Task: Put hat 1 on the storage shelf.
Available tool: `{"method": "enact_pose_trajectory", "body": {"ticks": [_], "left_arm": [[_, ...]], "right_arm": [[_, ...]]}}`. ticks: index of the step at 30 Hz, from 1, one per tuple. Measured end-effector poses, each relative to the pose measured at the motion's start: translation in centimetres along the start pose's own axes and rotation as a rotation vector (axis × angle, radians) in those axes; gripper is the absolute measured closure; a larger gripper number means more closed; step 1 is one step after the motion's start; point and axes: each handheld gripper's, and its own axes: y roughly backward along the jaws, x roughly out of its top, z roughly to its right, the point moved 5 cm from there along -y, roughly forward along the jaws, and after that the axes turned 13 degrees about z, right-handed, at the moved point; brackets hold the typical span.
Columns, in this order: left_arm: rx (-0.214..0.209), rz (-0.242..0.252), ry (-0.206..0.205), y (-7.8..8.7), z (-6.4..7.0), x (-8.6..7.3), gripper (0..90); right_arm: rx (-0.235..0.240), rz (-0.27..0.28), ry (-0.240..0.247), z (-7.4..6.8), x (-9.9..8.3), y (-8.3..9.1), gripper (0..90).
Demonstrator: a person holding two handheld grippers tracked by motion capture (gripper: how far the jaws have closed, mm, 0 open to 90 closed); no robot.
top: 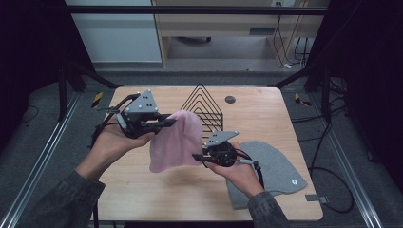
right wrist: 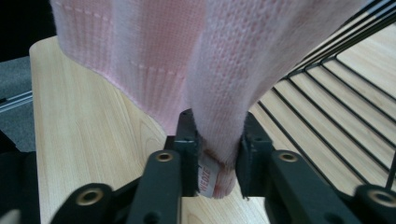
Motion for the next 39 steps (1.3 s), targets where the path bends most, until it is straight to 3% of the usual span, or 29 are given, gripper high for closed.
{"method": "enact_pose_trajectory", "body": {"ticks": [9,25,30,39], "left_arm": [[0.009,0.028,0.011,0.6,-1.4,0.7,82.4],[0.033,0.078,0.054,0.6,-5.5,2.9,82.2],[0.046,0.068,0.055,0.2,-6.1,3.0,82.2],[0.075,0.076,0.055,-0.6,-7.2,3.3,82.1]], "right_arm": [[0.004,0.031,-0.004,0.3,1.5,0.6,80.1],[-0.009,0.026,0.041,2.4,7.2,0.9,81.3],[-0.011,0.009,0.047,2.9,7.7,0.5,81.3],[-0.025,0.033,0.041,3.9,8.7,0.3,81.2]]}}
